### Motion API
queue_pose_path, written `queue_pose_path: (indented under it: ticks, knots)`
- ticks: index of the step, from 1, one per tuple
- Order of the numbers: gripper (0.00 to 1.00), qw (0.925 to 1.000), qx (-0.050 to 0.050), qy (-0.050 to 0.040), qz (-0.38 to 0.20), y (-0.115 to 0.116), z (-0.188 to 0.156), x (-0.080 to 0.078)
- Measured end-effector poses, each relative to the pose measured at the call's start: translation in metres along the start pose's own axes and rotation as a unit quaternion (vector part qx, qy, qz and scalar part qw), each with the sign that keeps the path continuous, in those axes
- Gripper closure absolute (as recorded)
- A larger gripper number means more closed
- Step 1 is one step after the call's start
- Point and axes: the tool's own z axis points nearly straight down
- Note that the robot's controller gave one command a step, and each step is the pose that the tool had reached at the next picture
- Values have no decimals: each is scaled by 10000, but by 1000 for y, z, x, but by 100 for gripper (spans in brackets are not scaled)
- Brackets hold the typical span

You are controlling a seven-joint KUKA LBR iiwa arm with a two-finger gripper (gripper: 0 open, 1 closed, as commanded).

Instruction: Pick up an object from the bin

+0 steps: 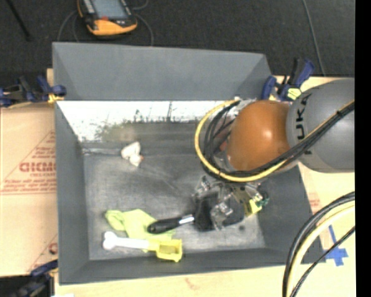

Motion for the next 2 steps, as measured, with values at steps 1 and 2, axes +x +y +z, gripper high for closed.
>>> queue_pose_path:
  ticks: [1,2]
  knots:
    - [100,10000,-1,-1,3,0,0,0]
    - [100,9999,3,-16,-130,25,-90,13]
